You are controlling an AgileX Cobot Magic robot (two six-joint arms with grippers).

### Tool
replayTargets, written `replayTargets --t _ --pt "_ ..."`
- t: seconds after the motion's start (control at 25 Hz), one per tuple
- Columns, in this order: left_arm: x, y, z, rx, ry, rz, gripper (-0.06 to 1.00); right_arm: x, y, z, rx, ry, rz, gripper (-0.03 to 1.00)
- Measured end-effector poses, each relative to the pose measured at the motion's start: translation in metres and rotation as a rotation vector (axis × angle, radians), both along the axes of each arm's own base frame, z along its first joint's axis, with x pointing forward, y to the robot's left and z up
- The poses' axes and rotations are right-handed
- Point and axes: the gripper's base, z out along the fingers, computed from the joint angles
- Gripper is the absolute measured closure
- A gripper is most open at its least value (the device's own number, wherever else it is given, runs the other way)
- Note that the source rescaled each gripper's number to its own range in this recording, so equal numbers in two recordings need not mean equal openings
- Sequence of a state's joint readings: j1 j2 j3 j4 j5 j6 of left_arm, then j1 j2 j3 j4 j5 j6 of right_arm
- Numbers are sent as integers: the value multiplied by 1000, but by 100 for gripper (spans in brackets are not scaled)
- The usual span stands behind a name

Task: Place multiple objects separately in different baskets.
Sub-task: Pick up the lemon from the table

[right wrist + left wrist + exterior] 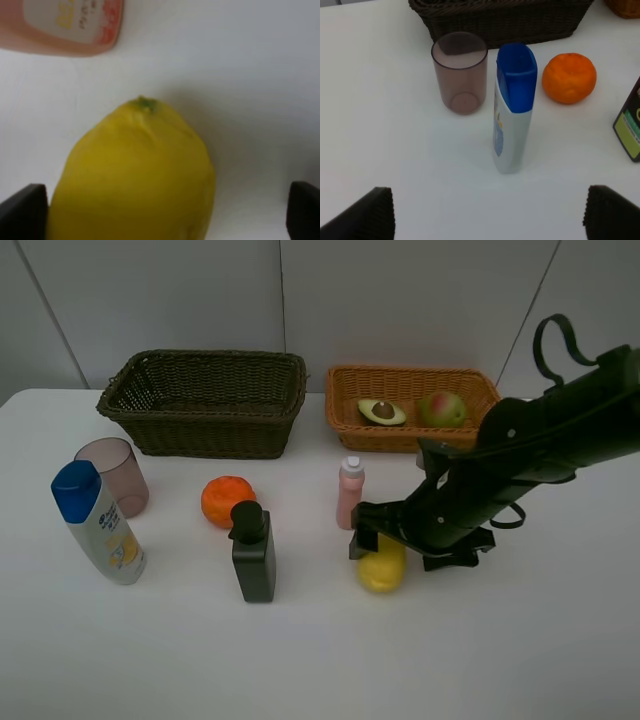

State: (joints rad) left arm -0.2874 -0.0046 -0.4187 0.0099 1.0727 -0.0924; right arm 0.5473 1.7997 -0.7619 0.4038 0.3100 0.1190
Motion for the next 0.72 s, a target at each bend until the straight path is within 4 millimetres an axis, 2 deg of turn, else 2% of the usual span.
replayTargets --t 0.72 --pt "0 0 0 0 0 0 -5 -2 0 -1 -3 20 2 -3"
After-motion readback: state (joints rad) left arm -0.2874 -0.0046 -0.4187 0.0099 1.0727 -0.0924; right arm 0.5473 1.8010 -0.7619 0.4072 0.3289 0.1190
